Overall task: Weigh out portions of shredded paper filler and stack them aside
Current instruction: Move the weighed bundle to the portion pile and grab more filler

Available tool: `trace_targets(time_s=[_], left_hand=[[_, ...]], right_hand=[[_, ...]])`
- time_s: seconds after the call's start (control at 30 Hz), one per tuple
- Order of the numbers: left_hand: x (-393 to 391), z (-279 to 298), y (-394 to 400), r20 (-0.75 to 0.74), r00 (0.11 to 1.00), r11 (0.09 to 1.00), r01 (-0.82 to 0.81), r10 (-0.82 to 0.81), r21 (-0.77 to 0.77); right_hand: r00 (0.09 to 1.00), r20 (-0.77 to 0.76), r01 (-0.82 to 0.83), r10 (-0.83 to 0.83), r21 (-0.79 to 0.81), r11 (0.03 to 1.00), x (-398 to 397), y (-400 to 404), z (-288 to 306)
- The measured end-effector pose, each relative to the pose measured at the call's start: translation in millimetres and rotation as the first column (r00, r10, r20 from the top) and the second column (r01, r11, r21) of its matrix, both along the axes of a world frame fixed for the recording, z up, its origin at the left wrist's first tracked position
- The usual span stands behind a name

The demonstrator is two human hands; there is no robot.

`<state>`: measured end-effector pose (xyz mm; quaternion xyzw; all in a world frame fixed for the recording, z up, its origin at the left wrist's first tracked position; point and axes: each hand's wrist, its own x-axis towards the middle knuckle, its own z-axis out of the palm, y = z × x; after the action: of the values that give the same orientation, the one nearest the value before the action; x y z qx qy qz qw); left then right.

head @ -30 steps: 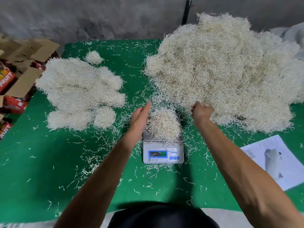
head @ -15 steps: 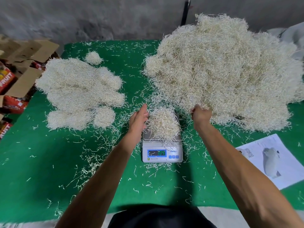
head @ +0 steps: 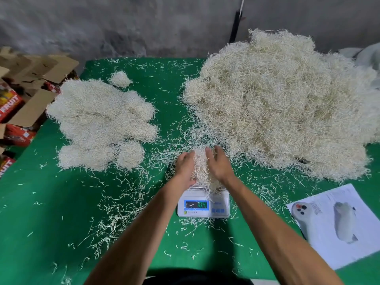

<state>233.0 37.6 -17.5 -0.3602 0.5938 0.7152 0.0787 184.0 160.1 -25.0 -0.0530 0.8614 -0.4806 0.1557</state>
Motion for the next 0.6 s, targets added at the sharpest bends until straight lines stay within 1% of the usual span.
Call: trace_targets(time_s=[0.07, 0.13, 0.17, 0.2, 0.27, 0.33, 0.37, 0.4, 0.43, 0.47, 0.5, 0.53, 0.57, 0.6], left_hand=[[-10, -5, 9, 0.026, 1.000, 0.997, -0.003, 0.001, 0.076], [-18, -5, 10, 0.034, 0.996, 0.976, -0.092, 0.087, 0.198], [-18, -3, 5, 0.037, 0.989, 0.947, -0.151, 0.147, 0.283], [-18, -1, -3, 0.037, 0.980, 0.908, -0.196, 0.196, 0.371], [-15, 0, -23, 0.042, 0.971, 0.813, -0.220, 0.235, 0.539], [-11, 3, -39, 0.055, 0.960, 0.707, -0.241, 0.275, 0.665], [-9, 11, -43, 0.041, 0.972, 0.686, -0.192, 0.230, 0.702], [-11, 21, -46, 0.002, 0.987, 0.712, -0.115, 0.158, 0.693], [-16, 36, -47, -0.056, 0.995, 0.772, -0.029, 0.083, 0.635], [-22, 44, -52, -0.103, 0.991, 0.793, -0.003, 0.082, 0.609], [-26, 48, -58, -0.123, 0.986, 0.829, -0.023, 0.111, 0.558], [-32, 51, -65, -0.126, 0.975, 0.828, -0.085, 0.184, 0.554], [-33, 53, -72, -0.155, 0.948, 0.841, -0.163, 0.279, 0.516], [-29, 52, -77, -0.199, 0.919, 0.854, -0.213, 0.341, 0.475]], right_hand=[[0.999, 0.052, 0.013, -0.011, -0.027, 1.000, 14, -20, -9], [0.998, 0.062, 0.004, 0.003, -0.123, 0.992, 26, -36, -15], [1.000, 0.006, -0.009, 0.010, -0.175, 0.985, 30, -42, -15], [0.996, -0.083, -0.022, 0.006, -0.201, 0.979, 32, -48, -13], [0.967, -0.254, -0.057, -0.003, -0.229, 0.972, 28, -61, 0], [0.921, -0.388, -0.131, 0.042, -0.205, 0.970, 18, -73, 17], [0.896, -0.439, -0.161, 0.072, -0.169, 0.972, 9, -77, 20], [0.880, -0.466, -0.168, 0.090, -0.128, 0.977, -1, -79, 22], [0.880, -0.466, -0.151, 0.090, -0.094, 0.984, -11, -79, 24], [0.899, -0.432, -0.123, 0.075, -0.083, 0.989, -16, -79, 28], [0.926, -0.372, -0.119, 0.065, -0.124, 0.985, -18, -80, 32], [0.939, -0.330, -0.162, 0.094, -0.187, 0.969, -16, -85, 35], [0.927, -0.346, -0.233, 0.147, -0.223, 0.947, -11, -93, 39], [0.897, -0.394, -0.300, 0.200, -0.209, 0.931, -5, -102, 40]])
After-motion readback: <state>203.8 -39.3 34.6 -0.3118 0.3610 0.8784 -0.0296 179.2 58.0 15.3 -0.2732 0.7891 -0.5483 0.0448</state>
